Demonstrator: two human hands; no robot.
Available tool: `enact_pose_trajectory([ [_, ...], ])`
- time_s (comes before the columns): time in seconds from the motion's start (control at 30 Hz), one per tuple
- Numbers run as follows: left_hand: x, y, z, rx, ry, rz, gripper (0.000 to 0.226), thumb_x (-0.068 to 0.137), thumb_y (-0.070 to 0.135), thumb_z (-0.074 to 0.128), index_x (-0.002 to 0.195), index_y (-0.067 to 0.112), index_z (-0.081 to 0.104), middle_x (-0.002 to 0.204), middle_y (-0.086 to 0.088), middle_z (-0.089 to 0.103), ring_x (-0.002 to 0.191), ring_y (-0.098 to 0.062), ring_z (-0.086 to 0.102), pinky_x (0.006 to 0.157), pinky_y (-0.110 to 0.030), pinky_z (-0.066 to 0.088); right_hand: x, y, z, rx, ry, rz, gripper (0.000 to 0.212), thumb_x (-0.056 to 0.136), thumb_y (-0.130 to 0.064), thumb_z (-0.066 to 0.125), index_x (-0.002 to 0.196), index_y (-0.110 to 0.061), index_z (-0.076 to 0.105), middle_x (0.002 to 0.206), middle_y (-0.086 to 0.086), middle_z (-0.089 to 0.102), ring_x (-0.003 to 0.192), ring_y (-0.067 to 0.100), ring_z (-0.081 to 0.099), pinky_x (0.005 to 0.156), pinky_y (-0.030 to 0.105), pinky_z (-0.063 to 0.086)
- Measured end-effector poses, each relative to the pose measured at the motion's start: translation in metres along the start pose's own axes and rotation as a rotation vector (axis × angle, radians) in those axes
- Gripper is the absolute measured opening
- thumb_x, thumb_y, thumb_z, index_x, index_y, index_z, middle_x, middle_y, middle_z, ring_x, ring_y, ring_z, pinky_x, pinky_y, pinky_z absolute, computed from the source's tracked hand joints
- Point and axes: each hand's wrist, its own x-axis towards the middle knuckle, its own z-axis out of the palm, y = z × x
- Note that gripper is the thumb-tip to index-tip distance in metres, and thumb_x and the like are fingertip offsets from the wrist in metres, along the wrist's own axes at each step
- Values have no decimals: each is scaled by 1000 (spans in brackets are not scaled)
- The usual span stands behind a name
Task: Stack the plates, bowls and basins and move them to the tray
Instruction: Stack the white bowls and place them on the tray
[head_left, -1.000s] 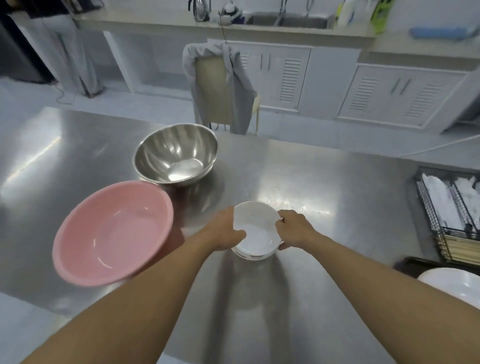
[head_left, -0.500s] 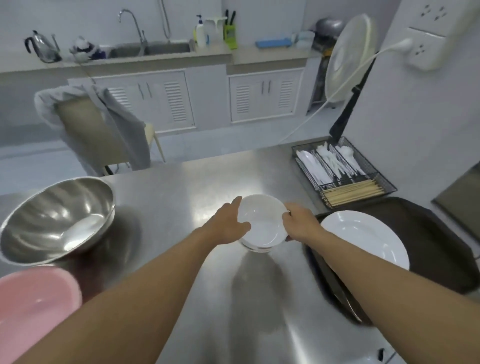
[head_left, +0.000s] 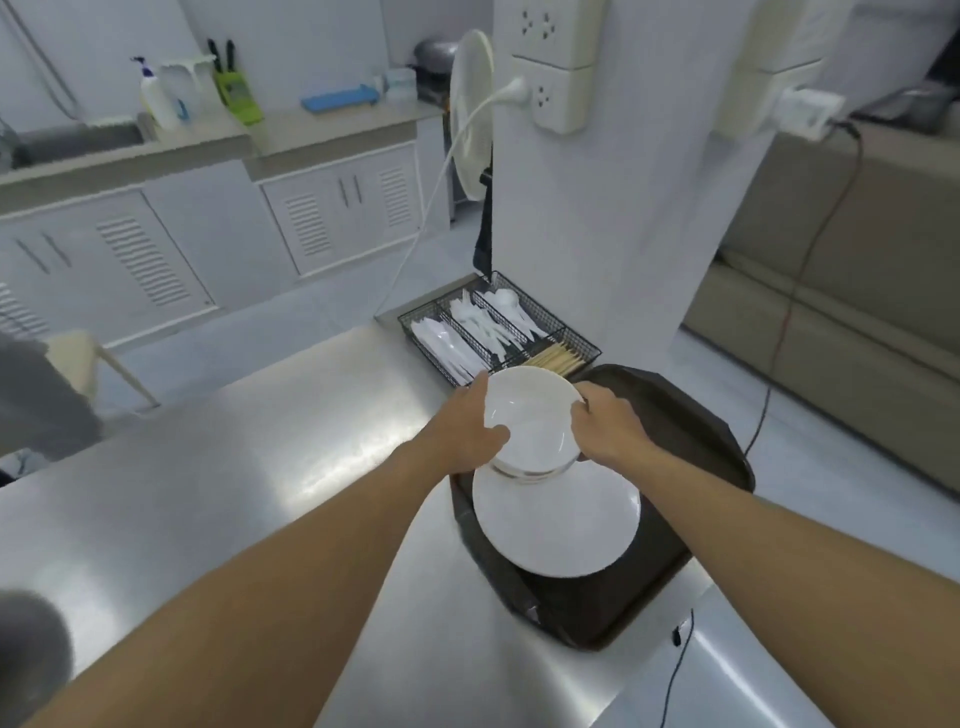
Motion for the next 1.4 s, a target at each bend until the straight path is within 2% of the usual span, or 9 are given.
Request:
enact_pose_trajectory([
  [0.1, 34, 20, 16, 21, -8, 15, 87, 88, 30, 57, 159, 21, 7, 158, -10, 29, 145, -27, 28, 107, -33, 28, 25, 22, -19, 5, 64, 26, 37, 99, -22, 38, 131, -19, 57, 123, 11, 63, 105, 32, 62, 84, 50, 59],
  [0.3, 98, 49, 40, 65, -35, 24, 91, 88, 32, 57, 159, 21, 0, 159, -13, 28, 143, -31, 32, 114, -47, 32, 79, 61, -40, -55, 139, 77, 32, 100, -20, 34, 122, -15, 58, 117, 15, 65, 105, 35, 57, 80, 38, 46],
  [0.47, 142, 58, 57, 30, -49, 46, 89, 87, 26, 60, 158, 17, 8, 154, -13, 35, 142, -32, 34, 112, -42, 33, 115, 84, -43, -58, 155, 130, 35, 102, -21, 33, 129, -17, 54, 121, 13, 64, 108, 34, 58, 81, 37, 45],
  [0.63, 171, 54, 73, -7, -117, 22, 92, 86, 25, 60, 159, 22, 5, 161, -7, 27, 147, -28, 28, 117, -43, 30, 138, 107, -34, -79, 140, 162, 35, 102, -19, 35, 133, -16, 53, 125, 14, 63, 112, 34, 58, 78, 32, 41],
  [0.9, 187, 38, 89, 2, -188, -26, 94, 86, 30, 58, 157, 33, -3, 158, -7, 29, 139, -30, 37, 90, -31, 36, 151, 123, -23, -112, 101, 228, 40, 102, -22, 37, 139, -16, 48, 129, 13, 61, 115, 34, 58, 77, 33, 42],
  [1.0, 185, 40, 83, 2, -212, -24, 89, 90, 31, 57, 158, 31, -1, 159, -9, 28, 142, -32, 35, 100, -35, 35, 151, 119, -26, -119, 77, 233, 44, 101, -29, 37, 142, -16, 45, 132, 14, 59, 116, 35, 57, 79, 36, 45],
  [1.07, 179, 43, 75, 57, -192, -6, 85, 94, 35, 54, 159, 26, 0, 161, -9, 26, 145, -33, 32, 114, -44, 33, 148, 111, -27, -167, 65, 164, 51, 101, -36, 40, 149, -17, 37, 143, 12, 52, 125, 35, 53, 91, 44, 49],
  [1.23, 148, 40, 41, 354, -31, 74, 72, 101, 44, 37, 159, 17, 3, 164, -14, 20, 151, -33, 18, 121, -47, 22, 137, 73, -25, -399, 10, -21, 68, 98, -59, 33, 156, -26, 17, 167, 4, 12, 149, 39, 19, 113, 61, 29],
  [1.4, 107, 21, 1, 509, 86, 38, 68, 101, 49, 29, 158, 18, 10, 160, -14, 29, 149, -32, 25, 119, -49, 27, 120, 26, -15, -523, -16, -165, 75, 96, -67, 22, 158, -26, 11, 168, 4, 6, 152, 38, 3, 119, 61, 5],
])
